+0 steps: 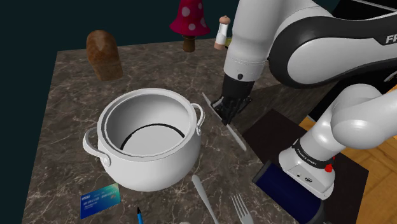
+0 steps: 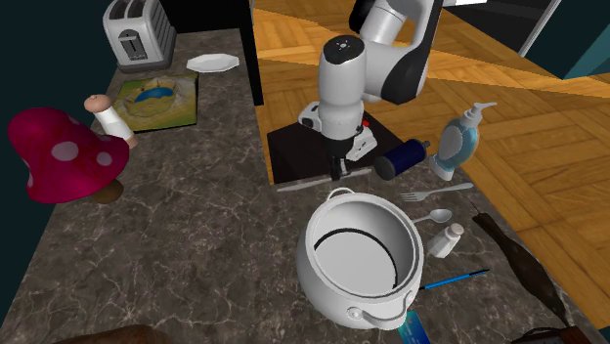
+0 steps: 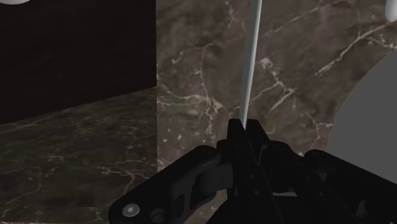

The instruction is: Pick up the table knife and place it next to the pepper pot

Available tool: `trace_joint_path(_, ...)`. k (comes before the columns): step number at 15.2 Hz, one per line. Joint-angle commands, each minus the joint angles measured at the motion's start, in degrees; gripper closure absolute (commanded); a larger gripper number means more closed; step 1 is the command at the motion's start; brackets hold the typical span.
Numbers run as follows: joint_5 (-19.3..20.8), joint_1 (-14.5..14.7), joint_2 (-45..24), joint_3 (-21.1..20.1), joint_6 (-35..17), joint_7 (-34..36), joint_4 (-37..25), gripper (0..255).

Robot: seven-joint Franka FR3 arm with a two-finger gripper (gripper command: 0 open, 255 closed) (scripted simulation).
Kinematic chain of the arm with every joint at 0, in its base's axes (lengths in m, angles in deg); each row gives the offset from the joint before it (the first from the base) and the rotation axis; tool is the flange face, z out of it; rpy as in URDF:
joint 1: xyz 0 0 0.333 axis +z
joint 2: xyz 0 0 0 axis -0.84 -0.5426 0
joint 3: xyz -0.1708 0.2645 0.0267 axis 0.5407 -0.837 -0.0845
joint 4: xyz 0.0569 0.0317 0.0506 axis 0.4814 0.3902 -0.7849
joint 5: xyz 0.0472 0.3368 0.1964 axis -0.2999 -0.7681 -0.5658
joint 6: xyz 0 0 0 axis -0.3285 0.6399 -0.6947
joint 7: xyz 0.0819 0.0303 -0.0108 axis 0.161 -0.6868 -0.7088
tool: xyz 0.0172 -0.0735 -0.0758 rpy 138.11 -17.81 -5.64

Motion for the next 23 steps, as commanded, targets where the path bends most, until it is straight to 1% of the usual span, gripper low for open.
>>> trace_joint_path(1,0.31,0.04,0.81,0.62,1.81,0.05,-0.97,255)
trace_joint_path(12,2.27,-0.28,3.25,3.55,10.95,0.58,-7.64,255)
trace_joint_path(23,4.11,-0.88,3.67,5.87,19.31,1.29,-15.54,255)
